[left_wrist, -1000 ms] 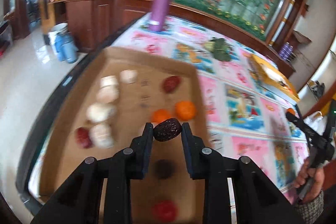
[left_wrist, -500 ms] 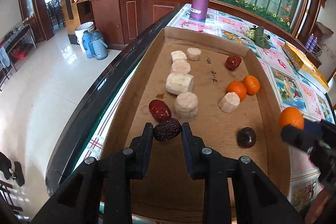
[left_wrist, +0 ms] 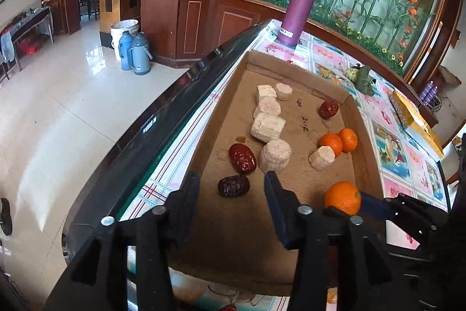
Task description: Organize fruits
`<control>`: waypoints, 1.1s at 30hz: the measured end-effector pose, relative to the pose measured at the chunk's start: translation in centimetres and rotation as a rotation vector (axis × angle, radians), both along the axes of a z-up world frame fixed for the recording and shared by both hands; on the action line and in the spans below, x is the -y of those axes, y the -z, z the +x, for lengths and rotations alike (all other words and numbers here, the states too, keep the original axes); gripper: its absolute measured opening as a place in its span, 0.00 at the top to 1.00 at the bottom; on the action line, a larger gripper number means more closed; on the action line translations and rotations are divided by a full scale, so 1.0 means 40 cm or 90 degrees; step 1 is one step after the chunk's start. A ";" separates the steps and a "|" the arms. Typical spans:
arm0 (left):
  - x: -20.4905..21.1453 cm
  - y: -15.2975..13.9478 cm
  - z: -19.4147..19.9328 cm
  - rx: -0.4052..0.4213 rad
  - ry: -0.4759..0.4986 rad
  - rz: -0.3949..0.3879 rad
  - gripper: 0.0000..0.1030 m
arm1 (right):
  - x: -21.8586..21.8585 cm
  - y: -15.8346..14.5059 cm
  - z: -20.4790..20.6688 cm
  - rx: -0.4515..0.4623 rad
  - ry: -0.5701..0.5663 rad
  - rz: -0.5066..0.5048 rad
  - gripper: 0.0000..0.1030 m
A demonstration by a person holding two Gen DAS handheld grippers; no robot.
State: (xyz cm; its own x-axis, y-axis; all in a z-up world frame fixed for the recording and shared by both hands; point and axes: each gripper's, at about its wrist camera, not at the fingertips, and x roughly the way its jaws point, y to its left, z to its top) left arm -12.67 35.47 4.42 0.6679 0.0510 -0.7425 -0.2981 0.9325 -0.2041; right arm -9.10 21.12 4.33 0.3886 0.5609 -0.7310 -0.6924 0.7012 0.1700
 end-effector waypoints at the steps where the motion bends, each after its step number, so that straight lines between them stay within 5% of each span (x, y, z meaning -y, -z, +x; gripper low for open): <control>1: 0.003 -0.006 -0.003 0.006 0.000 0.000 0.50 | 0.000 0.000 -0.001 -0.001 0.001 0.001 0.60; 5: 0.006 -0.031 -0.015 0.030 0.003 -0.017 0.45 | 0.011 -0.009 -0.003 0.007 0.010 0.012 0.44; 9: 0.014 -0.052 -0.023 0.046 -0.003 -0.009 0.42 | 0.034 -0.030 -0.008 0.015 0.021 0.028 0.43; 17: 0.071 -0.089 -0.026 0.052 -0.069 0.137 0.15 | 0.140 -0.062 -0.015 0.039 0.103 0.058 0.32; 21: 0.097 -0.090 -0.021 0.040 -0.075 0.181 0.14 | 0.177 -0.073 -0.018 0.050 0.134 0.058 0.27; 33: 0.176 -0.092 -0.003 0.025 -0.038 0.199 0.14 | 0.241 -0.054 -0.019 0.032 0.169 0.072 0.24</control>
State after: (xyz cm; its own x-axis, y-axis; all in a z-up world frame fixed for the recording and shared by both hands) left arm -12.78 28.44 8.11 0.6842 0.3123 -0.6591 -0.3518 0.9329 0.0768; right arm -9.87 11.47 6.51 0.5664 0.5115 -0.6462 -0.4972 0.8374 0.2270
